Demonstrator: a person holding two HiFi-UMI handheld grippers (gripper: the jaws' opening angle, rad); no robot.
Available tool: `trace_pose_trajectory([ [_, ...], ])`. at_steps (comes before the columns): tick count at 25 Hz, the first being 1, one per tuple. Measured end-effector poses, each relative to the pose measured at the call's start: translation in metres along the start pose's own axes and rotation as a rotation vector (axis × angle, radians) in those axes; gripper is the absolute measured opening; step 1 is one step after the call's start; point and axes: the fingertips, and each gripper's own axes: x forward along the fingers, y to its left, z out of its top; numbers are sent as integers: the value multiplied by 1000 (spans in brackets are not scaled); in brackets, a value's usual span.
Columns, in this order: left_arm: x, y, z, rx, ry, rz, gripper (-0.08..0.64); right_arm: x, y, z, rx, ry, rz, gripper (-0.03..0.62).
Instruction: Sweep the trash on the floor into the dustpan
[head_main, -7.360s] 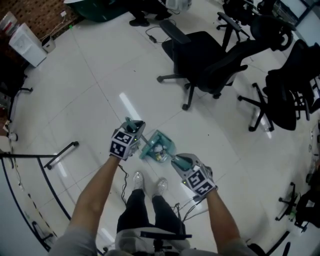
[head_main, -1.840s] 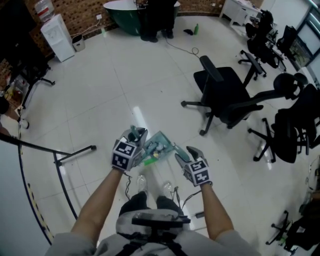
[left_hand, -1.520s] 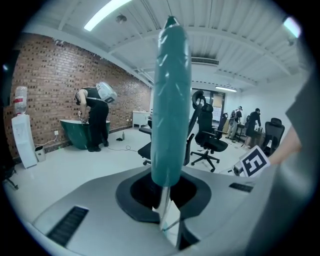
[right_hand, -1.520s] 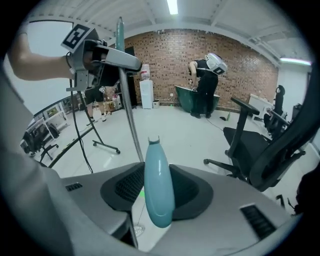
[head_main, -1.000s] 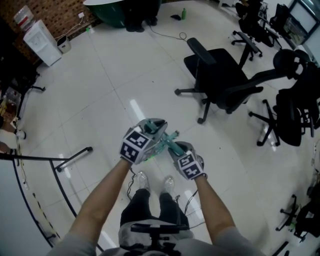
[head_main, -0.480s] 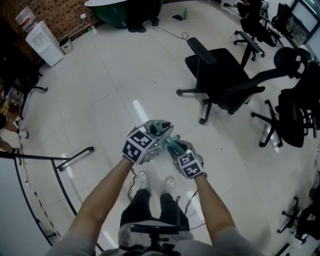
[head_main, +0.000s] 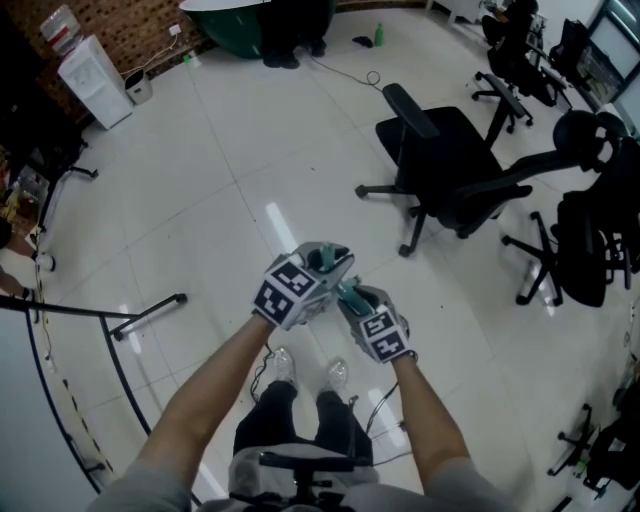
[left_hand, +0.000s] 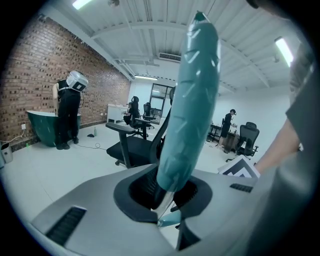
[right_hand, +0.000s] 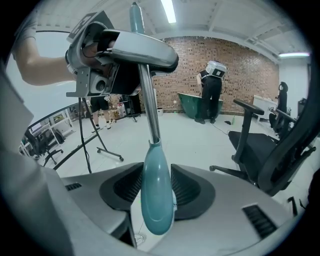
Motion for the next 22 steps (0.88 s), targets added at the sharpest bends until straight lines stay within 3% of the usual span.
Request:
trace_pose_trajectory([
  [2,-1,3,-1,-12,1,11,34,-6,-2,0,23,-25,-20,235],
  [5,0,3,0,-7,12,7,34,-25,-12,8,96,-88,-101,273],
  [12,-1,4,-5,30,54,-51,34,-98,18,37,330,-313,-483,278],
  [14,1,3,-8,45,69,-67,34,-94,43,30,382,-324,-502,278],
  [17,2,2,-16,69,96,-86,34,-63,70,9,448,-306,-463,278],
  [22,5,-12,-21,107,102,-128,34,-5,50,-48,567,-229,-477,278],
])
